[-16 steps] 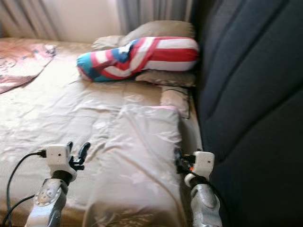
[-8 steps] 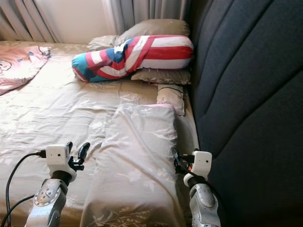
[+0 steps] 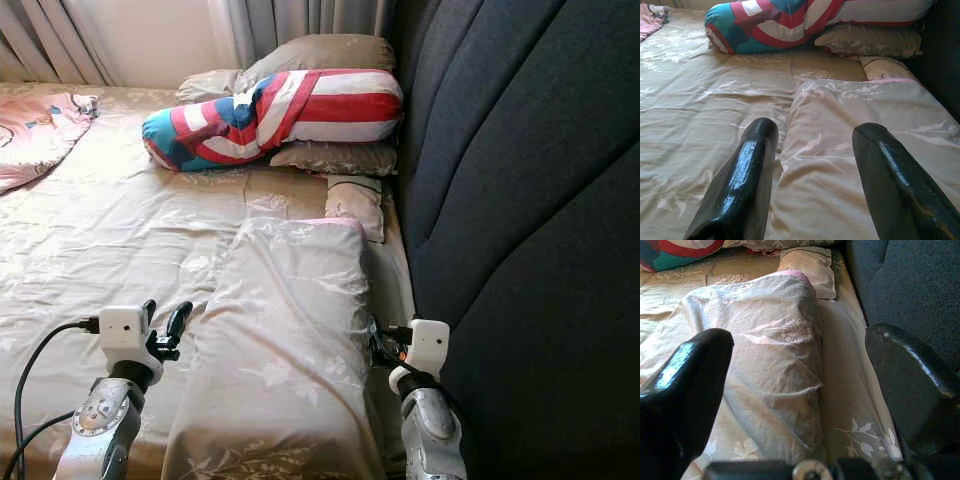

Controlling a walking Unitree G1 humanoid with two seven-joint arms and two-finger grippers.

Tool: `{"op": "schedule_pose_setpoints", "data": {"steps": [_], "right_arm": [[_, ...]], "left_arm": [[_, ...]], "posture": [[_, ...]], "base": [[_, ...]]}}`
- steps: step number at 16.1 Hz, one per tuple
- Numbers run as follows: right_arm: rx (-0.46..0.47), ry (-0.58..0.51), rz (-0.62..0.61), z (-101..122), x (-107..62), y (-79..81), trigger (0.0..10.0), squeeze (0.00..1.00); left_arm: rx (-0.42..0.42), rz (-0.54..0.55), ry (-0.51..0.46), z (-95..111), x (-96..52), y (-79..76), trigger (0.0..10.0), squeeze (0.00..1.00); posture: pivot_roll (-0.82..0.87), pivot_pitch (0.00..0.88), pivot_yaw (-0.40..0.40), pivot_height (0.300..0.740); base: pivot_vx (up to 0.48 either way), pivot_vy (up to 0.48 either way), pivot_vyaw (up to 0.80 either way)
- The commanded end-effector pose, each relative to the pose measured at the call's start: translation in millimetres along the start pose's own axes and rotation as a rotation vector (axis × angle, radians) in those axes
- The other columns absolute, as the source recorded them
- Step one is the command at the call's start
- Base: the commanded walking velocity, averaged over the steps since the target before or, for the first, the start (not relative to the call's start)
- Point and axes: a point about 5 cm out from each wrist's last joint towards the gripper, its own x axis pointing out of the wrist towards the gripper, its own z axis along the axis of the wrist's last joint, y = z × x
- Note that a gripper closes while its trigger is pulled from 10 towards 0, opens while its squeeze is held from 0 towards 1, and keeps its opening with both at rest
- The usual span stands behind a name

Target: Clean up the room

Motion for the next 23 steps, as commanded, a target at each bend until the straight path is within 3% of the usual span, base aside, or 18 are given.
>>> {"op": "schedule_pose_setpoints", "data": {"steps": [1,23], "right_arm": [[0.010,0.018,-0.015,-4.1,-2.4,-2.8,10.0,0.00],[0.012,0.034,-0.023,-5.8,-1.8,-1.9,10.0,0.00]], "left_arm": [[-0.006,-0.003,0.005,-0.2,-1.2,-0.5,10.0,0.00],[-0.010,-0.014,0.020,-2.4,-1.9,-2.9,10.0,0.00]], "posture": [[0.05,0.108,-0.050,0.740],[0.05,0.107,-0.048,0.740]], "base": [[0.000,0.000,0.00],[0.000,0.042,0.00]]}}
